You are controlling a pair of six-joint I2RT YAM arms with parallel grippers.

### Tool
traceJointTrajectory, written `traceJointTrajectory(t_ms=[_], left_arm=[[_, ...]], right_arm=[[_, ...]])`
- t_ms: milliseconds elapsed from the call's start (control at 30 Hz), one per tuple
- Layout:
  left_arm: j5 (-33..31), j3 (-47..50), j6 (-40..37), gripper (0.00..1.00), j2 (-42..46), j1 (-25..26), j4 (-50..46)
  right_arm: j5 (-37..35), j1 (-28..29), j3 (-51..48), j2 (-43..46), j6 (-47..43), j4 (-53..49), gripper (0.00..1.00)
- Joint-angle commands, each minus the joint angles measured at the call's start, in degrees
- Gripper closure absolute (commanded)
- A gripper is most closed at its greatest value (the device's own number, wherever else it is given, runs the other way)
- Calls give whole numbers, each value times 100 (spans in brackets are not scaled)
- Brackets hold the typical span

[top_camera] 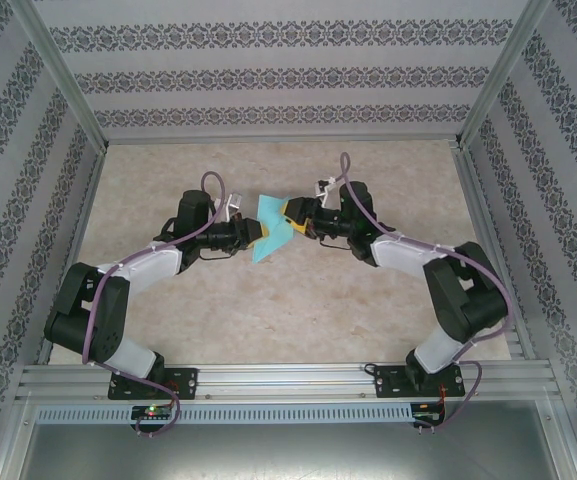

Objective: Fold a paper plane with a square sheet of paper (pick it up from the middle)
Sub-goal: Turn over the paper at the center of the table.

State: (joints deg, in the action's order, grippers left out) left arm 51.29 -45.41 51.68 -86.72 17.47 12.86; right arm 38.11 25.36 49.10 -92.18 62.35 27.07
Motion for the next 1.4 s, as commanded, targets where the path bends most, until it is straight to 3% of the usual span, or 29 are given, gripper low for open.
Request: traceJointTrajectory(t_ms=[0,100,233,433,533,633,733,900,1000,1067,1167,1367], left_arm=[[-906,-608,-1352,87,200,-95,-2102],[-2109,-1170,-2239,88,135,-73,-3709],[-3964,-1874,-2826,88,-36,7,-5083],[-6804,-2712,-2895,88,-544,660,-6398],[-7839,-3141,-2740,87,-1093,1055,-6976],[-8473,-3514,-2523,86,-1694,1391,-7367],[-8433,-3925,-2427,85,-2313,1792,-7394],[-7337,-4298,-2375,74,-2933,2080,-6865],[-6511,-4288,-2485,59,-2875,2081,-6379],[-6013,-4228,-2536,43,-2735,2051,-6033],[-5533,-4060,-2550,26,-2446,1924,-5641],[-4740,-2966,-2283,7,-1509,1223,-4564]], right_arm=[[-973,-102,-33,703,-1084,-1535,37],[-1967,-99,-18,1117,-1635,-2523,26],[-2710,-97,-154,1503,-1913,-2959,17],[-3059,-67,-279,1682,-1988,-3081,15],[-3135,-54,-278,1660,-1998,-3154,14],[-3261,-54,-328,1693,-1946,-3195,14],[-3613,-96,-420,1758,-1751,-3339,14],[-3810,-269,-661,1928,-1514,-3441,14],[-3792,-336,-795,2019,-1428,-3434,15],[-3714,-345,-824,1996,-1410,-3427,16],[-3473,-303,-834,1862,-1425,-3278,19],[-3499,597,-255,1113,-1558,-3237,29]])
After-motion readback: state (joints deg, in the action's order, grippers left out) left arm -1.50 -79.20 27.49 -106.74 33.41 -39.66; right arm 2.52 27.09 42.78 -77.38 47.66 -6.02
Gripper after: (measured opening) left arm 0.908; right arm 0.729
